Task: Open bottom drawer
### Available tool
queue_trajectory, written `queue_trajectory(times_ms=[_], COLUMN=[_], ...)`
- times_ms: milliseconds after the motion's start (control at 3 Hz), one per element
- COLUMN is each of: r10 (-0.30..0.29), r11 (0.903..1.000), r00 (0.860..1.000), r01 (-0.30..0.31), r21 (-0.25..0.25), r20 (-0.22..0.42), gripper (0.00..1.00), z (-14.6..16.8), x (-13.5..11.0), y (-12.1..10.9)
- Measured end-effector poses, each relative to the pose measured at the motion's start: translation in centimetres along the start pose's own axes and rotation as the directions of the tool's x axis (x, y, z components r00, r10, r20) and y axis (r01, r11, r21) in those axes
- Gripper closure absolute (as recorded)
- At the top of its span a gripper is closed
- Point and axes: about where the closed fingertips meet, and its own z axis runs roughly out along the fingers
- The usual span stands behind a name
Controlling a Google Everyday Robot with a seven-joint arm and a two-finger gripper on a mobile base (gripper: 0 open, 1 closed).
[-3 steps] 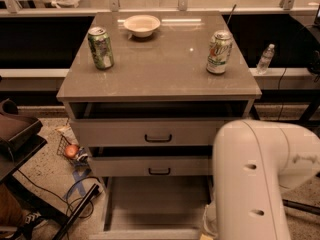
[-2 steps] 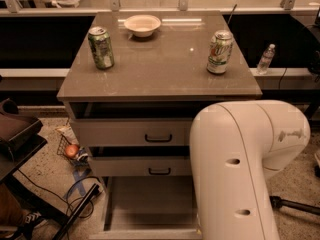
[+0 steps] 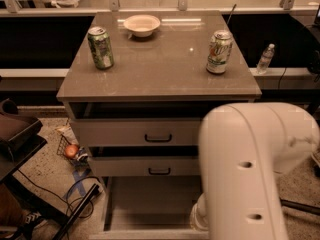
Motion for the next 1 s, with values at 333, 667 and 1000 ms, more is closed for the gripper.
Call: queue_trajectory(times_ms=[333,667,1000], r10=[-0.037,-0.029,-0.043], r11=[0.9972,0.9971,0.9989], r00=[0.986,0.968,0.947], r01=[0.047,0.046,0.046], r21=[-0.058,-0.061,-0.002], r20=[0.164,0.248,0.318], gripper=[1.0,1.0,1.0], z=[3.7,5.8,7.0], x=[1.5,2.2,2.0], y=[0.8,-1.1,-5.5])
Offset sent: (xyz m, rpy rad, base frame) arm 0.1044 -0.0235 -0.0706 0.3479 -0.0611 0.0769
